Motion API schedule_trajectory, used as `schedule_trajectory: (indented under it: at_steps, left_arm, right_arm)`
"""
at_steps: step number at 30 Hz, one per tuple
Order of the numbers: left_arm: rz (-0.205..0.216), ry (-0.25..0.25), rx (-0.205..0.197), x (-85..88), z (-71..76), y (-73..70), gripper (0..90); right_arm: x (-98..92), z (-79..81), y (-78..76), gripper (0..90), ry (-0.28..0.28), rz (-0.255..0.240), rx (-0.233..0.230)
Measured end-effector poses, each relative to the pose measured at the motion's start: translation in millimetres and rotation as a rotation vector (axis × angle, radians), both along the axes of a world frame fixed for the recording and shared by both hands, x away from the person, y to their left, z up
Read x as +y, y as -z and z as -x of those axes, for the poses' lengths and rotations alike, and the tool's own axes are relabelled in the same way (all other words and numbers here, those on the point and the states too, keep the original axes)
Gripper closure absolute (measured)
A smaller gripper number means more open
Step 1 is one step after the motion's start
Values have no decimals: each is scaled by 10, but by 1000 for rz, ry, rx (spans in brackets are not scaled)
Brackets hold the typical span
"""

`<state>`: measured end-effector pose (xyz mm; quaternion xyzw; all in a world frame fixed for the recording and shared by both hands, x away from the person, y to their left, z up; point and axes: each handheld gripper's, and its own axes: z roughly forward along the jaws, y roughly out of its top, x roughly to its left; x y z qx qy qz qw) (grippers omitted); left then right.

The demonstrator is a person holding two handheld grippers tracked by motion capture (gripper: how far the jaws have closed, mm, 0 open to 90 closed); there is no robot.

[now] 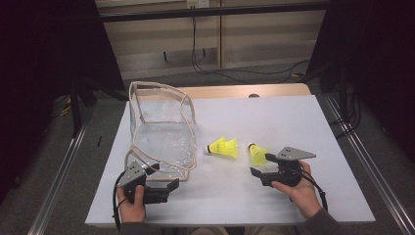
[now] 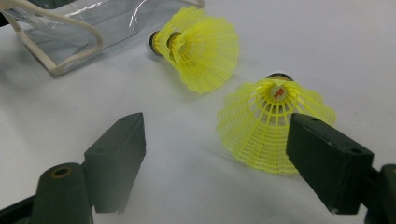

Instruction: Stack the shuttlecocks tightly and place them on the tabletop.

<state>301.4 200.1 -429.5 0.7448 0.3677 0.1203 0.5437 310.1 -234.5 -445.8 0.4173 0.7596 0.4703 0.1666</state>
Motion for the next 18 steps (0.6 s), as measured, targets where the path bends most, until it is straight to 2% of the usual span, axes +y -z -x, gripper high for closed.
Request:
schedule_trajectory:
  at_steps: [6,14,18]
  left_arm:
    - [-1,0,2,0,-1,4,34]
    - [-7,1,4,1,-2,2,34]
    - [-1,0,1,-5,-1,1,34]
  right_arm:
    - [13,-44,15,162,-4,-5,20]
    - [37,-103,39,134,19,-13,32]
    - [62,-129,50,143,36,6,28]
